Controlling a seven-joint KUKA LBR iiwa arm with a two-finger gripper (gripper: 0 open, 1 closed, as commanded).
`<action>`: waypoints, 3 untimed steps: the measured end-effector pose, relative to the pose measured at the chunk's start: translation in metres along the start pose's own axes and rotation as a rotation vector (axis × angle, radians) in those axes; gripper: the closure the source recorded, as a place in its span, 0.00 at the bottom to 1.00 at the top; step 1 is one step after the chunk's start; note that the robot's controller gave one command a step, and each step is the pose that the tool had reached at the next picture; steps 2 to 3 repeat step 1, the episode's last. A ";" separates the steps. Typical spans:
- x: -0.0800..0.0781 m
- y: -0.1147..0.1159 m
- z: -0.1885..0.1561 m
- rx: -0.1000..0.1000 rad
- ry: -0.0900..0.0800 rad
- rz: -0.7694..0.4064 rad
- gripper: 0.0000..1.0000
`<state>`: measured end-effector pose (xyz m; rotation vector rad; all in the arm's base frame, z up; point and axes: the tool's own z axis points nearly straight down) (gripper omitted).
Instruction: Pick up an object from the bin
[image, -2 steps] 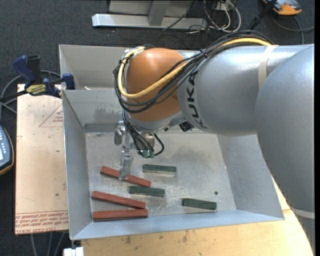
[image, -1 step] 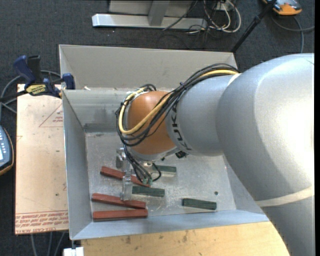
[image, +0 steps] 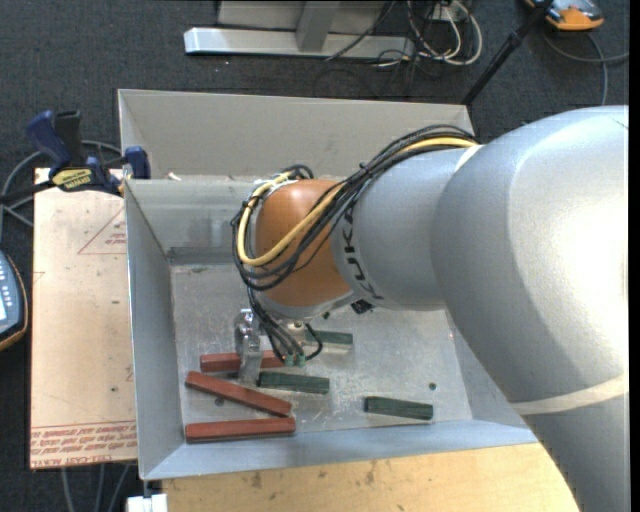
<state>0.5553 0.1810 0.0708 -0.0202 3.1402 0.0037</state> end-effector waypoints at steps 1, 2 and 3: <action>-0.030 0.003 -0.140 -0.002 -0.010 0.025 1.00; -0.030 0.003 -0.140 -0.002 -0.010 0.025 1.00; -0.030 0.003 -0.140 -0.002 -0.010 0.025 1.00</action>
Offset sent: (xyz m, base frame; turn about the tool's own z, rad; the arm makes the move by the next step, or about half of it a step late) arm 0.0267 0.0016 0.1353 0.0280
